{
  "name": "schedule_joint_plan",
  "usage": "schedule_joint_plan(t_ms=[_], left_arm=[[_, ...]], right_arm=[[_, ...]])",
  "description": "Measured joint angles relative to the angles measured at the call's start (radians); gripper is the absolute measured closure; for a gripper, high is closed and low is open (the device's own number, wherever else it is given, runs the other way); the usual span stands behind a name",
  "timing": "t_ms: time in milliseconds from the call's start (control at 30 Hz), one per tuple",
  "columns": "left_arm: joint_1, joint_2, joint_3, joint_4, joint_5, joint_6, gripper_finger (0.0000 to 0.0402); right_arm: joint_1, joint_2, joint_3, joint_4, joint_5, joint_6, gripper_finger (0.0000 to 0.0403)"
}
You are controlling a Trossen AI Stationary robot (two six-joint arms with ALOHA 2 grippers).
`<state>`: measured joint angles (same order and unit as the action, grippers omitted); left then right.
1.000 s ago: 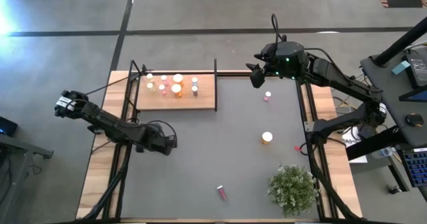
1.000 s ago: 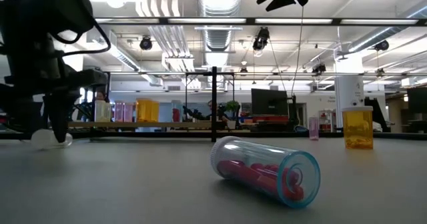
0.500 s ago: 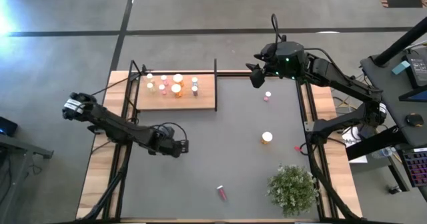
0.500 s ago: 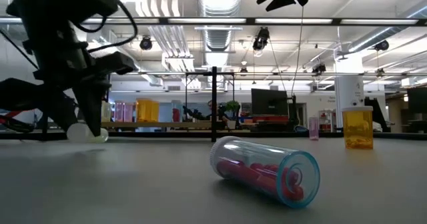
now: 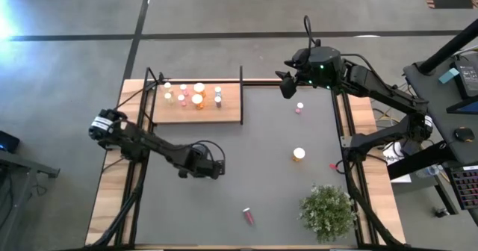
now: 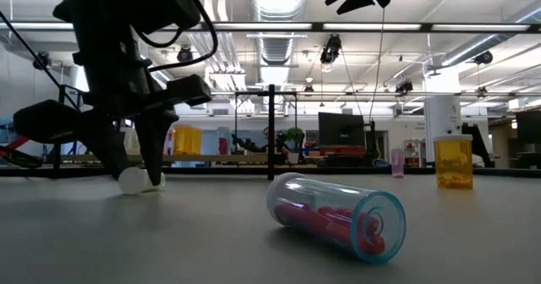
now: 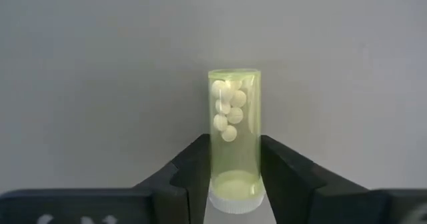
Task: Pick and place medicine bottles onto shelf by color
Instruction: Put the yellow pill bottle on the shelf aligned with the other yellow pill bottles
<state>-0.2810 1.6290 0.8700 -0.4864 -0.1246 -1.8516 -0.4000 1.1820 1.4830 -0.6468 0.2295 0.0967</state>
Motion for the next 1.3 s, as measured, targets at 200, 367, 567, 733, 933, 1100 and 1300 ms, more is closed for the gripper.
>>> schedule_joint_plan(t_ms=[200, 367, 567, 733, 933, 1100, 1300], left_arm=[[0.022, -0.003, 0.016, -0.002, 0.000, 0.035, 0.0260], [0.026, -0.034, 0.041, -0.003, 0.000, 0.189, 0.0236], [0.036, -0.089, 0.078, -0.046, -0.001, 0.479, 0.0233], [0.045, -0.106, 0.109, -0.050, -0.004, 1.096, 0.0233], [0.044, -0.107, 0.097, -0.064, -0.009, 1.920, 0.0233], [0.051, -0.106, 0.088, -0.073, -0.011, 2.394, 0.0233], [0.066, -0.106, 0.069, -0.073, 0.032, 2.841, 0.0233]], right_arm=[[0.000, 0.000, 0.000, 0.000, 0.000, 0.000, 0.0170], [0.000, 0.000, 0.000, 0.000, 0.000, 0.000, 0.0170], [0.000, 0.000, 0.000, 0.000, 0.000, 0.000, 0.0170], [0.000, 0.000, 0.000, 0.000, 0.000, 0.000, 0.0170], [0.000, 0.000, 0.000, 0.000, 0.000, 0.000, 0.0170], [0.000, 0.000, 0.000, 0.000, 0.000, 0.000, 0.0170], [0.000, 0.000, 0.000, 0.000, 0.000, 0.000, 0.0170]])
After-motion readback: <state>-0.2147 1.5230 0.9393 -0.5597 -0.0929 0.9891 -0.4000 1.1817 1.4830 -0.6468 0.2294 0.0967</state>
